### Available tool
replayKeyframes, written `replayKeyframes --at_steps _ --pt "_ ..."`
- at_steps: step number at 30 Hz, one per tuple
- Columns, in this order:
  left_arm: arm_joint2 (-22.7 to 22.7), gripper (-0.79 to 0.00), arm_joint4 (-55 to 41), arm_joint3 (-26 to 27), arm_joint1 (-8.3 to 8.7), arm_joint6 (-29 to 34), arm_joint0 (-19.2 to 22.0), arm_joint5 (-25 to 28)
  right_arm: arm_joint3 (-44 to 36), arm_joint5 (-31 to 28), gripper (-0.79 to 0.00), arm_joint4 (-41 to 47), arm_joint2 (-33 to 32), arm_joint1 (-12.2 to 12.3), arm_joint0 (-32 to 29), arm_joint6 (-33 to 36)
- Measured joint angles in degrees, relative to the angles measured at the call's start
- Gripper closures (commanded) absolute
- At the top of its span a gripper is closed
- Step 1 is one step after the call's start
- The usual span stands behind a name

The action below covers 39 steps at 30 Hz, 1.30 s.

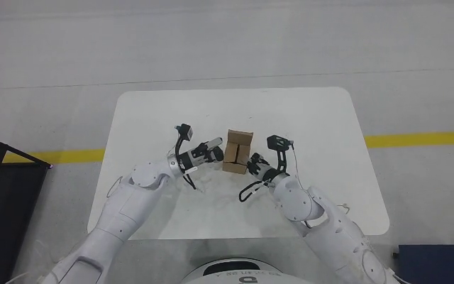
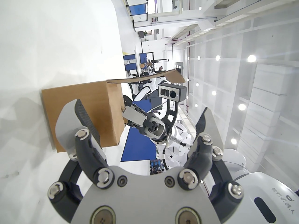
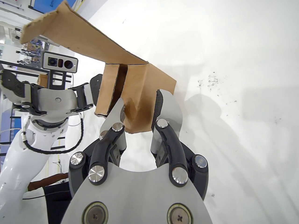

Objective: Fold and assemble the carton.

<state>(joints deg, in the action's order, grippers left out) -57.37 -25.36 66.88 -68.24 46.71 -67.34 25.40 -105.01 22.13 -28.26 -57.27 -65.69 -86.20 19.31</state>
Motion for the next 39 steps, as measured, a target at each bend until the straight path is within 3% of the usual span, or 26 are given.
replayKeyframes --at_steps 2,5,14,15,17,19,20,22,27,33,35,37,39 --pt "-0.2 -0.785 0.05 0.03 0.01 0.02 -0.06 0.03 0.22 0.91 -0.24 -0.6 0.65 -0.18 0.92 1.07" --pt "-0.47 -0.785 0.18 0.03 0.03 0.1 -0.21 0.05 0.68 1.78 0.0 -0.78 1.36 -0.43 2.04 3.03" --pt "-1.14 -0.785 1.39 -0.34 0.09 0.65 -0.07 0.69 -2.26 6.75 0.0 -5.96 1.57 -0.52 2.02 4.35" --pt "-1.2 -0.785 1.57 -0.4 0.09 0.82 0.02 0.74 -3.1 7.53 -0.068 -7.01 1.59 -0.48 1.66 4.46" --pt "-1.27 -0.785 1.93 -0.52 0.1 1.11 0.2 0.89 -4.25 8.53 -0.302 -8.51 1.73 -0.44 1.18 4.69" --pt "-1.37 -0.785 2.35 -0.81 0.11 1.4 0.43 1.07 -5.36 9.39 -0.385 -9.81 1.95 -0.43 0.72 5.1" --pt "-1.43 -0.785 2.5 -0.97 0.12 1.51 0.52 1.16 -5.75 9.6 -0.486 -10.1 2.0 -0.44 0.54 5.32" --pt "-1.65 -0.785 2.84 -1.3 0.16 1.78 0.71 1.31 -6.31 9.72 -0.56 -10.33 1.92 -0.46 0.2 5.66" --pt "-2.74 -0.785 3.17 -2.1 0.42 2.14 0.78 1.49 -6.36 9.28 -0.585 -10.75 1.46 -0.52 -0.85 5.38" --pt "-3.89 -0.785 3.14 -2.55 0.63 2.25 1.07 1.25 -6.5 3.94 -0.588 -7.4 -0.45 -0.55 -2.9 2.63" --pt "-4.08 -0.785 3.17 -2.62 0.61 1.86 1.36 1.41 -6.57 1.41 -0.634 -6.71 -1.28 -0.45 -3.77 1.43" --pt "-4.17 -0.785 3.27 -2.71 0.51 1.06 1.8 1.86 -6.55 -2.55 -0.733 -7.11 -2.11 -0.19 -5.08 0.01" --pt "-4.12 -0.785 3.59 -2.89 0.37 0.21 2.36 2.09 -6.14 -6.72 -0.751 -10.07 -2.54 0.27 -6.55 -0.76"
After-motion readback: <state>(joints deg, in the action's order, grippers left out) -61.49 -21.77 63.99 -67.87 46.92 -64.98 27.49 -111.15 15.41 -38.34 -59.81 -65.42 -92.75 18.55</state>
